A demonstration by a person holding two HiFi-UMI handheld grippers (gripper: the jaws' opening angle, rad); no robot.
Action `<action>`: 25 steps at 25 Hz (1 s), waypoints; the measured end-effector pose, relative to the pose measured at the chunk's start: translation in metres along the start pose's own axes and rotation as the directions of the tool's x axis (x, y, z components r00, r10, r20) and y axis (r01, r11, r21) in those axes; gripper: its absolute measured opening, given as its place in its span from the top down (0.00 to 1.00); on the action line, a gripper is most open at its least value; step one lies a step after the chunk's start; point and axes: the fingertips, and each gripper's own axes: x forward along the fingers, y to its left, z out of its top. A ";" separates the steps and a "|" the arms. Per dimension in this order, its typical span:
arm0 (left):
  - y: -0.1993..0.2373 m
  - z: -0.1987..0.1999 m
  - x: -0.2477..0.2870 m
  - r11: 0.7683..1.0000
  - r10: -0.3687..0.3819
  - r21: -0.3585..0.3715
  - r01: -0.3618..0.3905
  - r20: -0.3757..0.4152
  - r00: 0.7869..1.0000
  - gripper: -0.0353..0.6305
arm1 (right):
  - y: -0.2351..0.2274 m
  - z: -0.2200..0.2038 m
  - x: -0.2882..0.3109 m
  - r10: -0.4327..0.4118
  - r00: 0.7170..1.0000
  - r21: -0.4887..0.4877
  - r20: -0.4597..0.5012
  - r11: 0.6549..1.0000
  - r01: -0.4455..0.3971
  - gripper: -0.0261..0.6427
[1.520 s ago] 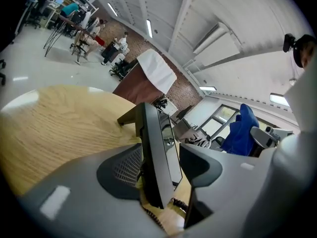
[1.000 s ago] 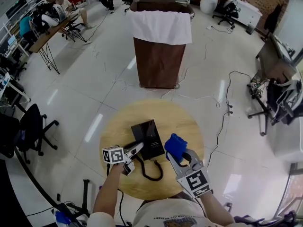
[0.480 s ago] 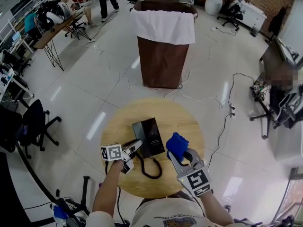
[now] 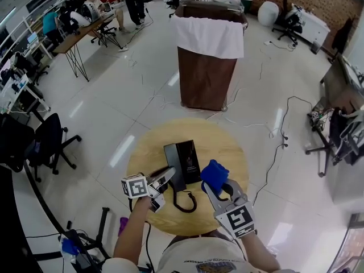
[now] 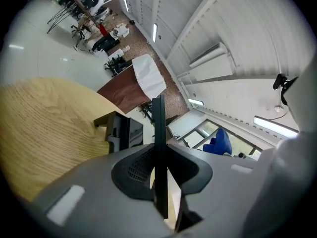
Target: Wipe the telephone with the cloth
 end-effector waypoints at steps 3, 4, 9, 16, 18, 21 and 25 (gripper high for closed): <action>-0.031 0.003 -0.003 0.999 -0.037 0.016 0.037 0.033 0.999 0.85 | 0.009 0.008 -0.003 0.025 0.999 -0.015 0.026 1.000 -0.024 0.87; -0.041 0.004 -0.004 0.999 -0.049 0.019 0.048 0.043 0.998 0.85 | 0.012 0.011 -0.004 0.033 0.999 -0.021 0.036 0.999 -0.032 0.87; -0.088 0.010 -0.010 0.995 -0.091 0.040 0.087 0.101 0.991 0.85 | 0.027 0.024 -0.013 0.066 0.996 -0.038 0.062 0.997 -0.064 0.87; -0.127 0.026 -0.021 0.993 -0.108 0.062 0.097 0.203 0.973 0.85 | 0.059 0.051 -0.034 0.147 0.978 -0.042 0.147 0.989 -0.142 0.87; -0.133 0.030 -0.023 0.994 -0.108 0.056 0.098 0.228 0.968 0.85 | 0.071 0.052 -0.036 0.174 0.974 -0.055 0.146 0.984 -0.167 0.87; -0.140 0.035 -0.026 0.993 -0.115 0.061 0.103 0.250 0.961 0.85 | 0.082 0.048 -0.034 0.199 0.972 -0.072 0.127 0.979 -0.191 0.87; -0.150 0.034 -0.028 0.991 -0.126 0.072 0.111 0.248 0.961 0.85 | 0.087 0.047 -0.033 0.207 0.970 -0.084 0.125 0.977 -0.197 0.87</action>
